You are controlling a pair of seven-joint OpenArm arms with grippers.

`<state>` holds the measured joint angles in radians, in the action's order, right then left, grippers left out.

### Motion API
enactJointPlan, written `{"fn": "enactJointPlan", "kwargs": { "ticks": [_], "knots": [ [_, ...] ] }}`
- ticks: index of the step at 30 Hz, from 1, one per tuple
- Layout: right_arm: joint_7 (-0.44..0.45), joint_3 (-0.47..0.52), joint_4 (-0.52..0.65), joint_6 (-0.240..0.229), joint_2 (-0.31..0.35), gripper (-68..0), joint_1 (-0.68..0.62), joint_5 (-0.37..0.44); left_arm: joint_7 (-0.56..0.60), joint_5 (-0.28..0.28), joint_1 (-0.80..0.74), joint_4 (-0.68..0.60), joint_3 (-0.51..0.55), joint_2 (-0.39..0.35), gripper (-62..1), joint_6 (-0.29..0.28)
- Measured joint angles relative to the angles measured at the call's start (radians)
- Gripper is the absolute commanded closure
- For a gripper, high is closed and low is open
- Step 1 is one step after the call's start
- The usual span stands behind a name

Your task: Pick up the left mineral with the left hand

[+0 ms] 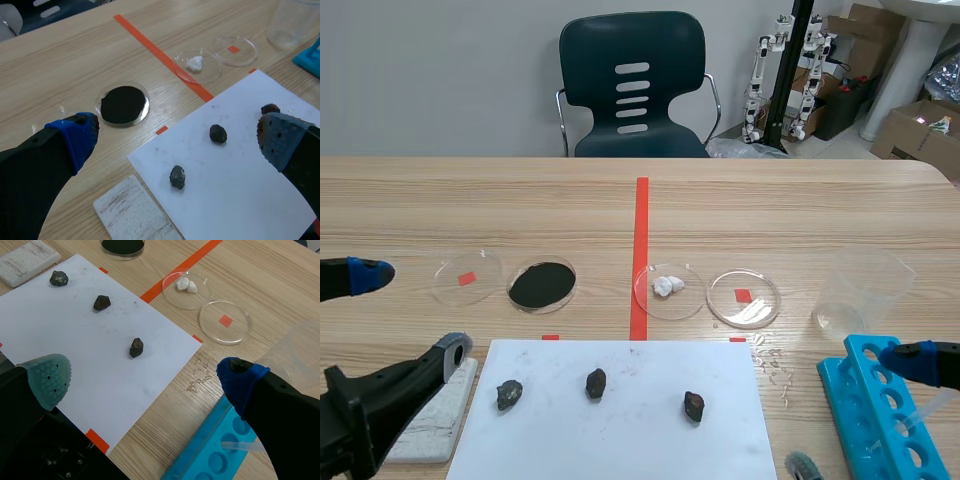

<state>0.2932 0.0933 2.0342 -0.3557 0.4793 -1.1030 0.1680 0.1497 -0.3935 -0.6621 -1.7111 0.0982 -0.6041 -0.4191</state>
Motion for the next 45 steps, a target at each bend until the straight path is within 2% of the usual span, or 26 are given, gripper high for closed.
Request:
{"fn": "enactJointPlan", "kwargs": {
  "ticks": [2,5,7,9,11,13,16,21,24,28,32,35,37,42,45],
  "knots": [
    [0.0,0.0,0.0,0.0,0.0,-61.0,0.0,0.0,-0.071,0.0,0.006,-0.002,-0.015,0.0,-62.3,0.006],
    [0.0,0.0,0.0,0.0,0.0,-61.0,0.0,0.0,-0.235,0.0,0.04,-0.002,-0.069,0.003,-62.3,0.006],
    [0.0,0.0,0.0,0.0,0.0,-61.0,0.0,0.0,-0.346,-0.024,0.077,-0.002,-0.106,0.014,-62.3,0.011],
    [0.0,0.0,0.0,0.0,0.0,-61.0,0.0,0.0,-0.442,-0.054,0.114,-0.002,-0.142,0.026,-62.3,0.051],
    [0.0,0.0,0.0,0.0,0.0,-61.0,0.0,0.0,-0.552,-0.09,0.15,-0.004,-0.177,0.039,-62.3,0.123],
    [0.0,0.0,0.0,0.0,0.0,-61.0,0.0,0.0,-0.653,-0.098,0.186,-0.004,-0.217,0.039,-62.3,0.204],
    [0.0,0.0,0.0,0.0,0.0,-61.0,0.0,0.0,-0.798,-0.127,0.244,-0.004,-0.283,0.039,-62.3,0.353],
    [0.0,0.0,0.0,0.0,0.0,-61.0,0.0,0.0,-0.931,-0.127,0.332,-0.004,-0.385,0.039,-62.3,0.519],
    [0.0,0.0,0.0,0.0,0.0,-61.0,0.0,0.0,-1.011,-0.127,0.376,-0.004,-0.428,0.058,-62.3,0.638],
    [0.0,0.0,0.0,0.0,0.0,-61.0,0.0,0.0,-1.107,-0.112,0.426,-0.004,-0.447,0.107,-62.3,0.793],
    [0.0,0.0,0.0,0.0,0.0,-61.0,0.0,0.0,-1.183,-0.051,0.465,-0.004,-0.464,0.15,-62.3,0.883],
    [0.0,0.0,0.0,0.0,0.0,-61.0,0.0,0.0,-1.232,-0.018,0.484,-0.004,-0.481,0.176,-62.3,0.918],
    [0.0,0.0,0.0,0.0,0.0,-61.0,0.0,0.0,-1.235,-0.016,0.497,-0.004,-0.496,0.189,-62.3,0.937],
    [0.0,0.0,0.0,0.0,0.0,-61.0,0.0,0.0,-1.295,0.012,0.547,-0.004,-0.543,0.227,-62.3,0.935],
    [0.0,0.0,0.0,0.0,0.0,-61.0,0.0,0.0,-1.307,0.029,0.571,-0.004,-0.57,0.247,-62.3,0.961]
  ]
}}
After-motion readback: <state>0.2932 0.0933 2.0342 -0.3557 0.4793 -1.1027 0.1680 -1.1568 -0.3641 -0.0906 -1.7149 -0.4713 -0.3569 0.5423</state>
